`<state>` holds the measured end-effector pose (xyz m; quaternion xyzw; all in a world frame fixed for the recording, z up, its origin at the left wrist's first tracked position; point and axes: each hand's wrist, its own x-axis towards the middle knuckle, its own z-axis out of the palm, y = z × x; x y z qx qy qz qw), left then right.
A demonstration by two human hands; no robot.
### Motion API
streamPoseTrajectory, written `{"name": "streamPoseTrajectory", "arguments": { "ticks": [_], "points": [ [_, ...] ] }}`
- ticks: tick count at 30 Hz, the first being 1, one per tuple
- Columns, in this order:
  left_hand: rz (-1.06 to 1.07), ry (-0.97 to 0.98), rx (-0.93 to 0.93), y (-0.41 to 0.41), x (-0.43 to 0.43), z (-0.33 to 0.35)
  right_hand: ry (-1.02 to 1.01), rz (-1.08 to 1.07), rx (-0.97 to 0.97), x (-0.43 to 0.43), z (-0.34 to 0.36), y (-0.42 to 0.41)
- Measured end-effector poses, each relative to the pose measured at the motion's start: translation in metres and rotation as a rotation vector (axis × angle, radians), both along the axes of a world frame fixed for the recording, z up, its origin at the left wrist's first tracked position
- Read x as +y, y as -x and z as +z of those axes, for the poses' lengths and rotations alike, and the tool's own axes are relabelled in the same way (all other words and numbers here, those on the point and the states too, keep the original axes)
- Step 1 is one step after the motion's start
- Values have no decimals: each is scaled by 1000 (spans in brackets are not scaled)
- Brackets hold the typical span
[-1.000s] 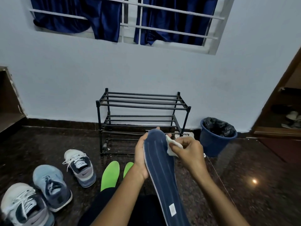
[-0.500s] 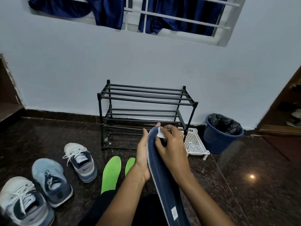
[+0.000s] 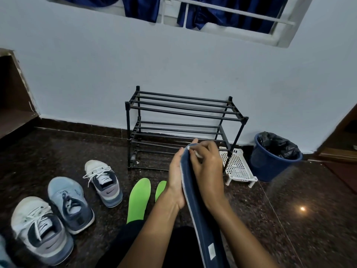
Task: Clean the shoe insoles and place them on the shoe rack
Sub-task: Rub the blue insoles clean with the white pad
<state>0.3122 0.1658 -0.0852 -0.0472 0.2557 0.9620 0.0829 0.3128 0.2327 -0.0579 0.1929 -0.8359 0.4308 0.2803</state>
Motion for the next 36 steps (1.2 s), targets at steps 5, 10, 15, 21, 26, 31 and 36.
{"name": "streamPoseTrajectory", "arguments": {
  "ticks": [5,10,15,21,26,31,36],
  "points": [
    [-11,-8,42,3,6,-1,30,-108,15,12,4,14],
    [-3,2,44,3,6,3,30,13,-16,8,-4,3],
    [-25,40,32,1,9,4,37,-87,4,20,4,17],
    [17,41,-22,-2,8,5,-102,21,46,6,0,1],
    [-65,114,15,1,10,0,-3,-57,10,15,6,14],
    [13,115,-53,-3,8,6,-130,19,18,4,3,-4],
    [-80,157,30,-1,10,-1,-68,-27,31,15,7,13]
  ]
}}
